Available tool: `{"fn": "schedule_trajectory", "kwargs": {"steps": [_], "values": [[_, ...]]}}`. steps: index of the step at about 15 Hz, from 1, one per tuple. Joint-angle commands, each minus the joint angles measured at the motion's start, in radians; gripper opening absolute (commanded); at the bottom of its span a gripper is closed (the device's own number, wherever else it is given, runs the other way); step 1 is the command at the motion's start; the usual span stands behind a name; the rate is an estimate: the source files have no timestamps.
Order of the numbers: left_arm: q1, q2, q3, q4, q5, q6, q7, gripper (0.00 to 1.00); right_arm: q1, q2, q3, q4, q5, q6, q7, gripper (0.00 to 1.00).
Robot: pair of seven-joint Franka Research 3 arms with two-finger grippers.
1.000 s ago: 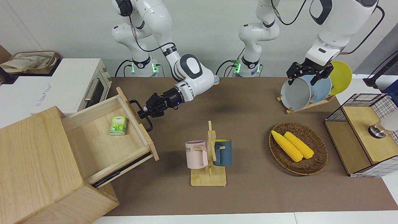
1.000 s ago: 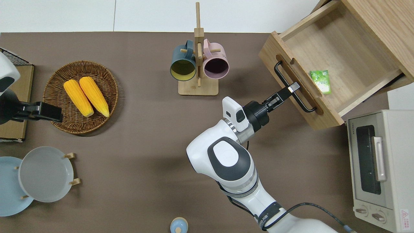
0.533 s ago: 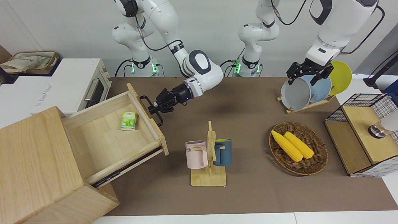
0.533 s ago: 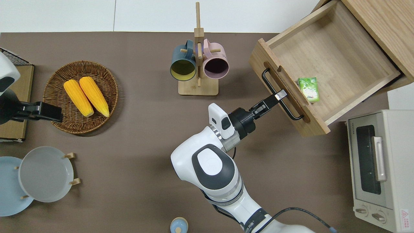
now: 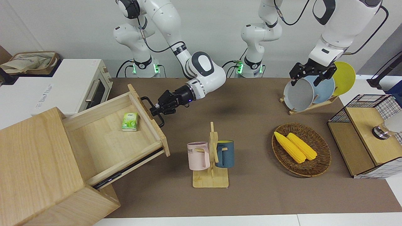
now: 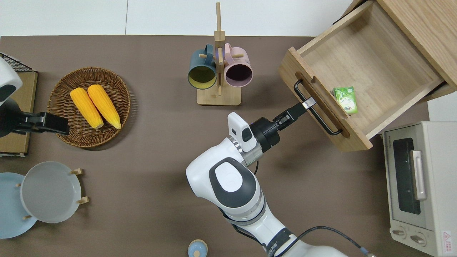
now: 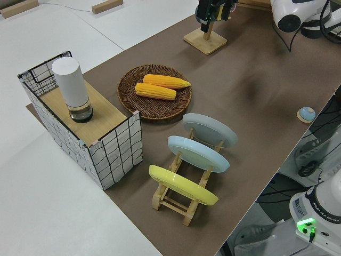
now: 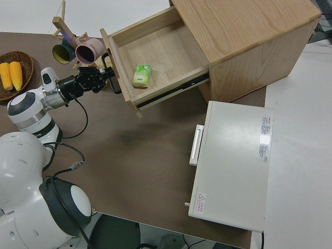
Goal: Slide drawer open with right arm
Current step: 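Open the right gripper and release the drawer handle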
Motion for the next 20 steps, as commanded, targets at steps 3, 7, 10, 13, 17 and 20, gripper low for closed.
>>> {"fn": "schedule_trajectory", "kwargs": {"steps": [3, 7, 10, 13, 17, 20], "values": [[-0.007, -0.003, 0.000, 0.009, 0.018, -0.018, -0.010, 0.99, 0.007, 0.022, -0.003, 0.035, -0.005, 0.004, 0.004, 0.990], [-0.007, -0.004, 0.000, 0.010, 0.018, -0.018, -0.010, 0.99, 0.007, 0.022, -0.003, 0.037, -0.005, 0.004, 0.010, 0.990], [-0.007, -0.004, 0.000, 0.009, 0.018, -0.018, -0.010, 0.99, 0.007, 0.022, 0.002, 0.066, 0.010, 0.007, 0.016, 0.990], [-0.007, -0.004, 0.000, 0.010, 0.018, -0.018, -0.010, 0.99, 0.030, 0.022, 0.002, 0.138, 0.130, 0.010, 0.014, 0.990], [-0.007, -0.004, 0.000, 0.010, 0.018, -0.018, -0.010, 0.99, 0.031, 0.016, 0.023, 0.250, 0.289, 0.012, 0.008, 0.990], [-0.007, -0.004, 0.000, 0.010, 0.018, -0.018, -0.010, 0.99, 0.030, -0.006, 0.023, 0.330, 0.447, 0.012, 0.005, 0.990]]}}
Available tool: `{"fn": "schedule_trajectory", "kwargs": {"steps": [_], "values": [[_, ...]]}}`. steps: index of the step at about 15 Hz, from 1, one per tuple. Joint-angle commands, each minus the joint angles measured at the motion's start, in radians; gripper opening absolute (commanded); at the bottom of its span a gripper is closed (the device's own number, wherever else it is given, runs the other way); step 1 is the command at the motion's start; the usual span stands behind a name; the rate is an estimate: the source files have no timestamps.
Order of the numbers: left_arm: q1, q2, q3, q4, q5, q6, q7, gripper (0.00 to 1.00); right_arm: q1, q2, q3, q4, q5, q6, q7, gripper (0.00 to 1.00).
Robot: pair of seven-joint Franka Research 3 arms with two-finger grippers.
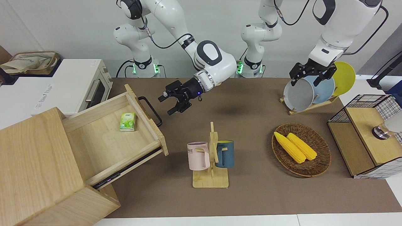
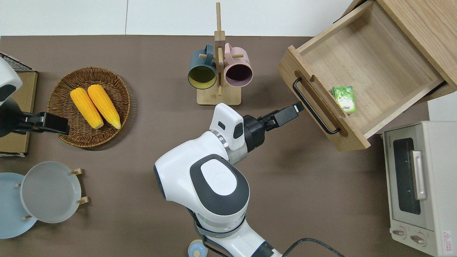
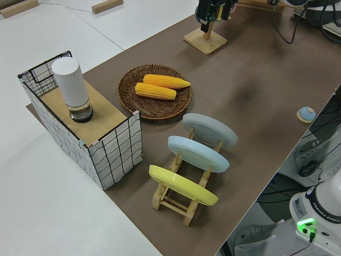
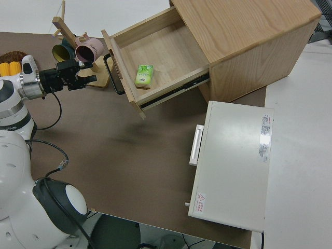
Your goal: Slide drawer open with right arm
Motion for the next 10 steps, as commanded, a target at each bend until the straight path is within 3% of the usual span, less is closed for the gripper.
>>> {"fn": "schedule_trajectory", "kwargs": {"steps": [1, 3, 7, 10], "values": [[-0.007, -0.004, 0.000, 0.010, 0.018, -0.018, -0.010, 0.99, -0.011, -0.015, 0.002, 0.117, 0.192, 0.004, -0.004, 0.990], [-0.007, -0.004, 0.000, 0.009, 0.018, -0.018, -0.010, 0.99, -0.030, -0.055, 0.001, 0.148, 0.307, 0.006, -0.006, 0.990], [-0.007, -0.004, 0.000, 0.010, 0.018, -0.018, -0.010, 0.99, -0.128, -0.161, -0.002, 0.150, 0.587, 0.040, -0.007, 0.990], [-0.007, -0.003, 0.000, 0.009, 0.018, -0.018, -0.010, 0.99, -0.185, -0.222, -0.005, 0.143, 0.721, 0.040, -0.019, 0.990]]}}
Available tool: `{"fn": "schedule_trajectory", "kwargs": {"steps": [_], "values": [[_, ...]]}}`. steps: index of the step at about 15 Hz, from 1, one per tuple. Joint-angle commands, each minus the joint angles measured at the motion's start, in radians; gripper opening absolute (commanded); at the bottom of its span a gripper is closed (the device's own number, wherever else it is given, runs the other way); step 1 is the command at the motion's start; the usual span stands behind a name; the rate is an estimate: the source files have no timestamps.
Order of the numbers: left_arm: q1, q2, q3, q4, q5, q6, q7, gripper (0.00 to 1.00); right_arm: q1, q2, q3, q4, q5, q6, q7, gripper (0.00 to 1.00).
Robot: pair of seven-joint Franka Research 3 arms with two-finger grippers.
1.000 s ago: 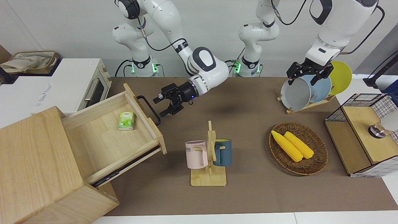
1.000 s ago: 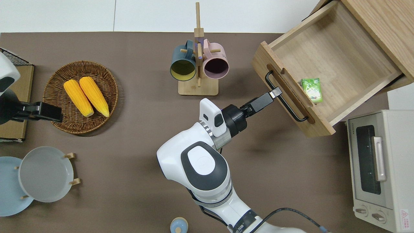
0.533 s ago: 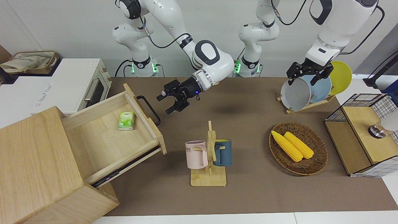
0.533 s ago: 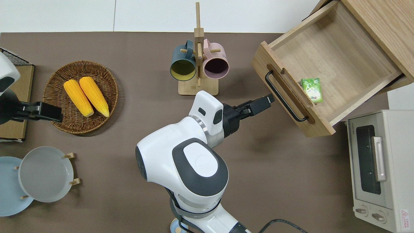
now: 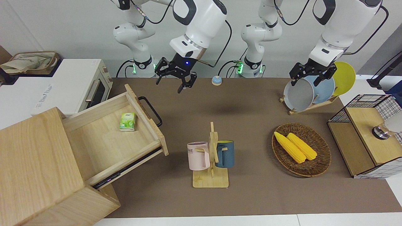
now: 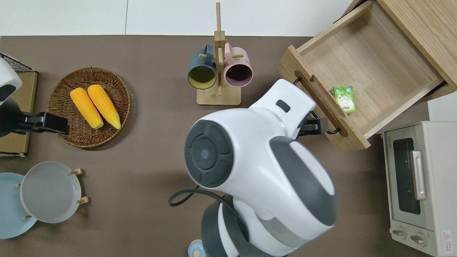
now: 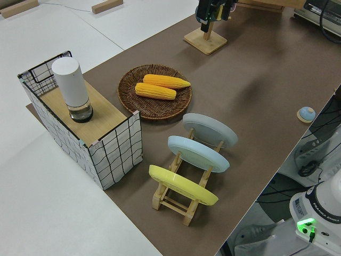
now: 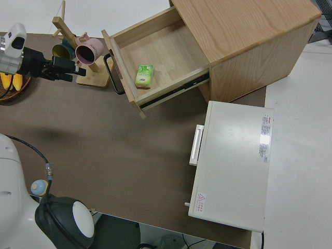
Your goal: Slide drawer open with right arm
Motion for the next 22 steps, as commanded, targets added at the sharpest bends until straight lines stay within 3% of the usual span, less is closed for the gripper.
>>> {"fn": "schedule_trajectory", "kwargs": {"steps": [1, 4, 5, 8, 11, 16, 22], "values": [[-0.007, -0.004, 0.000, 0.010, 0.018, -0.018, -0.010, 0.99, -0.086, -0.085, 0.004, -0.026, 0.163, 0.029, -0.045, 0.990], [-0.007, -0.004, 0.000, 0.009, 0.018, -0.018, -0.010, 0.99, -0.201, -0.175, 0.001, -0.064, 0.304, 0.032, -0.164, 0.990], [-0.007, -0.004, 0.000, 0.010, 0.018, -0.018, -0.010, 0.99, -0.239, -0.203, -0.016, -0.081, 0.360, 0.041, -0.207, 0.990], [-0.007, -0.004, 0.000, 0.010, 0.018, -0.018, -0.010, 0.99, -0.284, -0.251, -0.137, -0.116, 0.505, 0.044, -0.377, 0.990], [-0.007, -0.004, 0.000, 0.009, 0.018, -0.018, -0.010, 0.99, -0.357, -0.252, -0.152, -0.124, 0.548, 0.044, -0.500, 0.990], [-0.007, -0.004, 0.000, 0.010, 0.018, -0.018, -0.010, 0.99, -0.364, -0.251, -0.237, -0.124, 0.620, 0.044, -0.594, 0.990], [-0.007, -0.004, 0.000, 0.010, 0.018, -0.018, -0.010, 0.99, -0.410, -0.223, -0.240, -0.129, 0.649, 0.066, -0.697, 0.990]]}}
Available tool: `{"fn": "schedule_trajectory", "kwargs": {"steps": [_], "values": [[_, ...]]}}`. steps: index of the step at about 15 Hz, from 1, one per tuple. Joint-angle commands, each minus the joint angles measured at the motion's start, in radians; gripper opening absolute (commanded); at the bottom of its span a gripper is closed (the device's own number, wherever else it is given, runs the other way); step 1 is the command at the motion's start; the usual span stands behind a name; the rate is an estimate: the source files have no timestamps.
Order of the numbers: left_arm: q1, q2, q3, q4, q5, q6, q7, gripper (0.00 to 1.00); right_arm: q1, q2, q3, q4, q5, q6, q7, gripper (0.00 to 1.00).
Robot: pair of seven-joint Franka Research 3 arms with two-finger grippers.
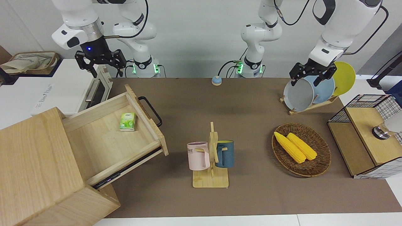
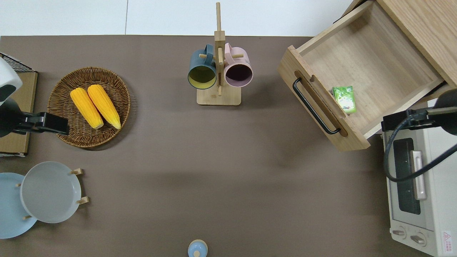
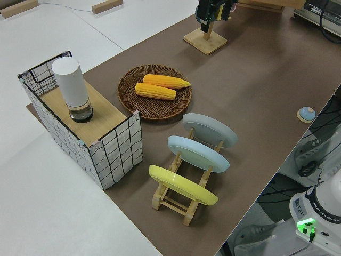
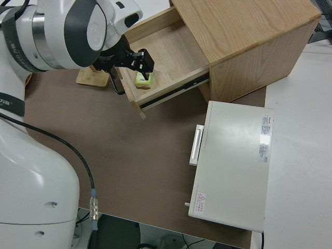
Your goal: Slide drawer open with right arm
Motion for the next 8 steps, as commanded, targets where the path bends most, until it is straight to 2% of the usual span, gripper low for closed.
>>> {"fn": "schedule_trajectory", "kwargs": {"steps": [1, 8], "values": [[-0.007, -0.004, 0.000, 0.009, 0.018, -0.018, -0.010, 0.99, -0.052, 0.004, 0.006, -0.029, 0.049, 0.033, -0.070, 0.990], [-0.007, -0.003, 0.000, 0.009, 0.018, -0.018, -0.010, 0.99, -0.064, 0.035, 0.001, -0.020, 0.032, 0.036, -0.010, 0.990]]}}
